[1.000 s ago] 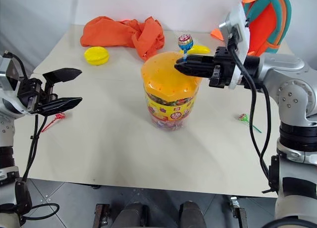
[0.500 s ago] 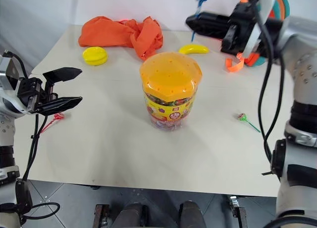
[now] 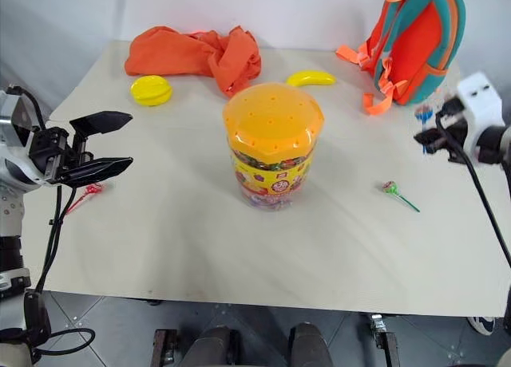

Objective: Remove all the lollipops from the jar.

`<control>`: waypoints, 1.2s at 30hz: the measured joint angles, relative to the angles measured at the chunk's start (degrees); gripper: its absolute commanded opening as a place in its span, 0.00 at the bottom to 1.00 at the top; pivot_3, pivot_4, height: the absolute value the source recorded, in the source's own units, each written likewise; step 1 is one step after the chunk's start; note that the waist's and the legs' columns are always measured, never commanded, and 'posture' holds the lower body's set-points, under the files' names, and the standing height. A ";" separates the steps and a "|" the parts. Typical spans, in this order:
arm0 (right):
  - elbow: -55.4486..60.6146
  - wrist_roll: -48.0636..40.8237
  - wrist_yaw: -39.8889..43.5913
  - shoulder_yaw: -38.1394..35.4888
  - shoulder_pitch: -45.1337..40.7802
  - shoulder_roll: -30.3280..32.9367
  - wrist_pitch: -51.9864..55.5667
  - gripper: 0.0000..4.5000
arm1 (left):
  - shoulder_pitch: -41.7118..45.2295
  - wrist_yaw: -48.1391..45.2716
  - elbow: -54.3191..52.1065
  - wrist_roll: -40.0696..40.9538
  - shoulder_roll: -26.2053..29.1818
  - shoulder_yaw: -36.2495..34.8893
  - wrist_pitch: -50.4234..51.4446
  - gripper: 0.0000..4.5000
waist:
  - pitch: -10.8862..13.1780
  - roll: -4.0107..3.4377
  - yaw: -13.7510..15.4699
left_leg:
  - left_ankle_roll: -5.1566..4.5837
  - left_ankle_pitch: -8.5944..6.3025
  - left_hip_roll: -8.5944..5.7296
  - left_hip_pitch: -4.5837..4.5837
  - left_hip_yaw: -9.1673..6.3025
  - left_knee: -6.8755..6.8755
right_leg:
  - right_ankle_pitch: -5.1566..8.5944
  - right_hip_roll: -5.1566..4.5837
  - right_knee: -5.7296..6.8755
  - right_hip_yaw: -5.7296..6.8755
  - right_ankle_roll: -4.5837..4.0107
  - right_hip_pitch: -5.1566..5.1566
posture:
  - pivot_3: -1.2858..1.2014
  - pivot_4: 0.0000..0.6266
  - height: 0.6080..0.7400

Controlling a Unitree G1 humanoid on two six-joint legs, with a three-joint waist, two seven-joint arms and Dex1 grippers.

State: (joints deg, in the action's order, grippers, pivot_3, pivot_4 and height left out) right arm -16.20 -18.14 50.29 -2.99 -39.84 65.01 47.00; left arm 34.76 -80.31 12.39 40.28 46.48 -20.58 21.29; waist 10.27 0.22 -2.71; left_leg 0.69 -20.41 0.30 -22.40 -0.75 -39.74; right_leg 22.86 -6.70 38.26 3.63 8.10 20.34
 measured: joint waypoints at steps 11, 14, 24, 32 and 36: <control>-8.74 4.73 -5.69 -0.07 7.74 -1.87 2.25 0.01 | -4.59 3.25 -1.18 -0.21 2.64 0.51 4.45 1.00 | 0.00 -0.02 -0.37 | 0.00 0.00 0.14 0.01 0.11 -0.02 | 0.00 0.01 -0.06 -0.05 0.00 0.02 | 0.52 0.24 1.00; -8.84 4.88 -5.74 -0.66 8.96 -1.86 2.24 0.01 | -6.34 5.15 -2.33 -0.79 3.60 0.40 5.09 1.00 | 0.00 -0.02 -0.35 | 0.00 0.00 0.32 0.00 0.13 -0.03 | 0.00 0.02 -0.08 -0.05 0.00 0.02 | 0.52 0.24 1.00; -7.02 4.76 -4.14 -4.10 14.38 -1.41 1.77 0.66 | -10.99 13.17 -6.37 -1.30 3.80 -0.95 8.55 1.00 | -0.01 -0.02 0.21 | 0.00 0.00 0.35 0.00 0.18 -0.06 | 0.00 0.01 -0.22 -0.10 0.00 -0.04 | 0.52 0.24 1.00; 9.21 -4.28 -0.20 -18.42 21.82 -3.77 0.80 0.99 | -13.15 13.22 -7.66 -1.24 3.85 -1.75 8.11 1.00 | -0.02 -0.04 1.00 | 0.00 0.00 0.40 0.00 0.26 -0.06 | 0.00 0.05 -0.32 -0.12 0.00 -0.04 | 0.52 0.24 1.00; 22.50 -13.81 5.83 -21.47 25.97 -6.74 2.55 0.99 | -13.14 14.09 -7.80 -1.22 3.18 -3.09 6.35 1.00 | -0.02 -0.02 1.20 | 0.00 0.00 0.42 0.02 0.13 -0.11 | 0.00 0.08 -0.32 -0.08 0.01 -0.17 | 0.52 0.24 1.00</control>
State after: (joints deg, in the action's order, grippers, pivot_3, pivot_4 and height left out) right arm 6.30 -31.95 56.12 -24.47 -13.88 58.27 49.55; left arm 21.62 -66.22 4.59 39.06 49.65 -23.67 27.64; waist 10.26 0.20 -1.50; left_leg 0.70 -20.41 0.73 -22.38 -0.62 -39.86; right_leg 22.86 -6.62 37.94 3.55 8.11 20.17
